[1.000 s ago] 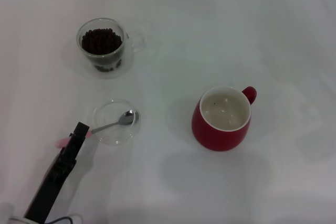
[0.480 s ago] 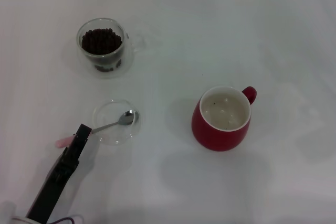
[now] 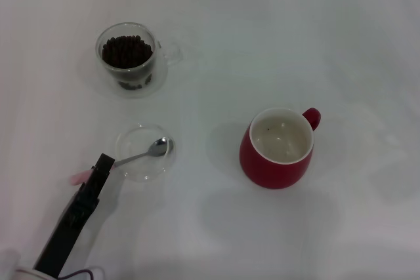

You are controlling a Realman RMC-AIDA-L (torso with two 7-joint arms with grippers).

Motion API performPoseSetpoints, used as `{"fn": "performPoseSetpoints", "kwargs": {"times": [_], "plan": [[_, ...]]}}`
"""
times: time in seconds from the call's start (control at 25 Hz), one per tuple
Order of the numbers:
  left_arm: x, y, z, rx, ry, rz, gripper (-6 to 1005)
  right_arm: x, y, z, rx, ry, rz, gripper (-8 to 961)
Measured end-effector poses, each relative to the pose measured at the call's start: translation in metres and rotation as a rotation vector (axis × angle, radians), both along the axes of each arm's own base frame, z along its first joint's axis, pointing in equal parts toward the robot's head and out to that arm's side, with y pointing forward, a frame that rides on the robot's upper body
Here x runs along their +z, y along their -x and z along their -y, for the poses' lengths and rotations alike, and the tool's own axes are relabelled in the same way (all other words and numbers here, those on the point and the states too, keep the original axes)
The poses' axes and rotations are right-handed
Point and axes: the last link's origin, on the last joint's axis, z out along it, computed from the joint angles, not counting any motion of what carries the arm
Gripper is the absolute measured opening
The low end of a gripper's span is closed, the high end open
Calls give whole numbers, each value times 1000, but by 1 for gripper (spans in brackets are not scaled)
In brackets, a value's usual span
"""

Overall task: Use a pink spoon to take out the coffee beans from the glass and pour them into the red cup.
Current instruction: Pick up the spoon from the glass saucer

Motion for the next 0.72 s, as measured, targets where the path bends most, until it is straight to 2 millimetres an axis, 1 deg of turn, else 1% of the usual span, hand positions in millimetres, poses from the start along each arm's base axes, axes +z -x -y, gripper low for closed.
{"fn": "performPoseSetpoints", "kwargs": {"times": [0.08, 0.48, 0.72], "plan": [[-1, 0, -1, 4, 6, 3, 528, 0, 0, 0, 2, -1, 0, 604], [-2, 2, -3, 10, 20, 4, 444, -1, 0, 0, -2, -1, -3, 604], [-2, 2, -3, 10, 19, 3, 335, -1, 0, 0, -4, -3, -6, 604]]}}
